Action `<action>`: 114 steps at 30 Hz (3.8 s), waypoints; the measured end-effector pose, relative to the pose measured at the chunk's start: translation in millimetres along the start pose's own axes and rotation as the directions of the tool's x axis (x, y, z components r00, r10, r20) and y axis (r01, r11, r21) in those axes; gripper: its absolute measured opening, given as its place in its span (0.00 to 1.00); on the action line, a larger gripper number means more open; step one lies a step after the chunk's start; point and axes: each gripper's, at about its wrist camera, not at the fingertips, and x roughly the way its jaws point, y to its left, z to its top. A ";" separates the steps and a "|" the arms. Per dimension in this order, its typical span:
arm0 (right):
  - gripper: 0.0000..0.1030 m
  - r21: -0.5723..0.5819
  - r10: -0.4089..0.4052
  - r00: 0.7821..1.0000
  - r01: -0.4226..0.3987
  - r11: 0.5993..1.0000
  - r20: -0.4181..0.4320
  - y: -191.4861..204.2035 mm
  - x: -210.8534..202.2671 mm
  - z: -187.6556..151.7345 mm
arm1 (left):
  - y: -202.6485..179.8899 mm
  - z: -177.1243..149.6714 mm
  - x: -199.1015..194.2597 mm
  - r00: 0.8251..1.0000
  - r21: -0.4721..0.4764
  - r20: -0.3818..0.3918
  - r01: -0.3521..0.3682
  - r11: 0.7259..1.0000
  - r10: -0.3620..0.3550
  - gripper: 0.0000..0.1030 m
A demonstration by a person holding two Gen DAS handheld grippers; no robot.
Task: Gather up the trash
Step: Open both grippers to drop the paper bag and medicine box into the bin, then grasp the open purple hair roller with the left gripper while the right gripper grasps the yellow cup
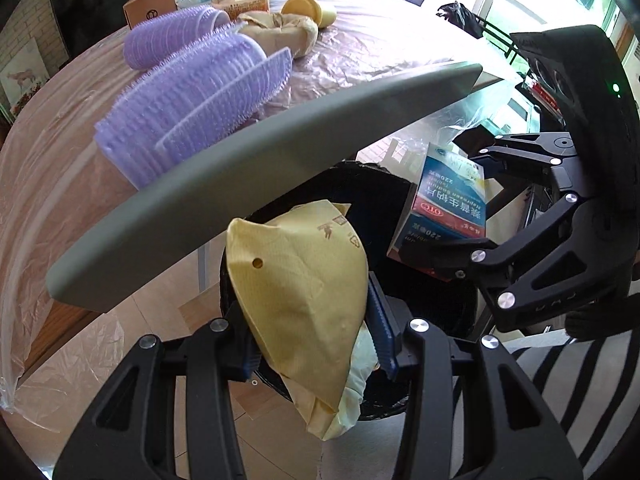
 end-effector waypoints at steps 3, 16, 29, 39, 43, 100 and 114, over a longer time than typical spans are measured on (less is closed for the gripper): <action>0.76 0.025 0.010 1.000 -0.010 1.000 -0.005 -1.2 5.5 -0.6 | -0.9 -0.1 5.3 1.000 0.003 -0.011 -0.002 1.000 0.002 0.44; 0.76 0.059 -0.006 1.000 0.007 0.998 -0.016 -10.4 13.1 -0.6 | -10.2 3.1 21.3 0.999 0.023 -0.037 -0.015 1.000 0.015 0.45; 0.88 0.054 -0.035 0.999 0.035 0.998 -0.014 -10.1 4.4 2.2 | -5.3 4.7 9.4 1.000 0.002 0.022 -0.004 1.000 0.004 0.76; 0.89 0.042 -0.022 0.998 0.019 0.999 0.065 -12.1 -54.6 1.6 | -1.9 5.2 -18.6 0.998 0.004 0.064 -0.028 1.000 0.027 0.79; 0.91 0.010 -0.013 0.983 0.012 1.000 0.182 -7.8 -104.5 12.9 | 0.0 4.1 -49.8 0.993 0.017 0.120 -0.010 1.000 0.008 0.79; 0.66 0.059 0.097 0.988 -0.105 0.993 0.120 -87.1 -30.9 149.5 | 54.2 97.8 -24.9 0.988 0.203 0.009 0.147 0.968 -0.152 0.49; 0.41 0.069 0.116 0.984 -0.126 0.990 0.136 -92.1 -36.4 147.5 | 66.2 98.1 -25.1 0.996 0.114 0.053 0.064 0.991 -0.070 0.46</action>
